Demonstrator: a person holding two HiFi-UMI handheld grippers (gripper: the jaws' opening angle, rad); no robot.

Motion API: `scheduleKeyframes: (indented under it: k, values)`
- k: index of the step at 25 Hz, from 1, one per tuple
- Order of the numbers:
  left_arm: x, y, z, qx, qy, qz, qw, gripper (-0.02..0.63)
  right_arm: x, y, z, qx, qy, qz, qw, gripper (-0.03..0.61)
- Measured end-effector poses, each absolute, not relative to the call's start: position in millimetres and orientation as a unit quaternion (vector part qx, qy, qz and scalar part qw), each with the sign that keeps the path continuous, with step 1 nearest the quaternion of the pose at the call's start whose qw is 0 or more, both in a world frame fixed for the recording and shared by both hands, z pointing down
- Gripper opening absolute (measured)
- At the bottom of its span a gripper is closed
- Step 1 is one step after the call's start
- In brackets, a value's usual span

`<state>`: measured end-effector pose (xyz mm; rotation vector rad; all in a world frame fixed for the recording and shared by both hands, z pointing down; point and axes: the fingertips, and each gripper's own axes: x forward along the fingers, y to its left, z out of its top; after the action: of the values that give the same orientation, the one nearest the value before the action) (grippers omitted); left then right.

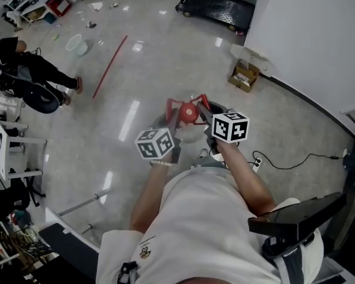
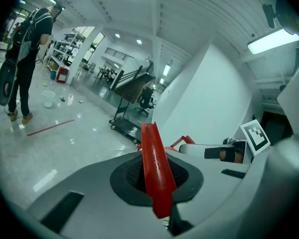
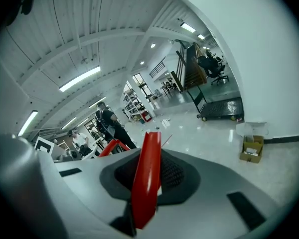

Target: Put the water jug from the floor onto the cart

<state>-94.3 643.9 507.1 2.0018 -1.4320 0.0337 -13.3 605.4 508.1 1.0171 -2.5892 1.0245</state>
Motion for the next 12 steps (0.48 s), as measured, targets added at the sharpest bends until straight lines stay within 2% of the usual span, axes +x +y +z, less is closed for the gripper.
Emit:
scheduleKeyframes:
  k: [12]
  values:
    - [-46,541,498,0.785,-0.521,0.016,0.335,0.012,36,506,492,0.371,-0.862,0.339,0.068,0.067]
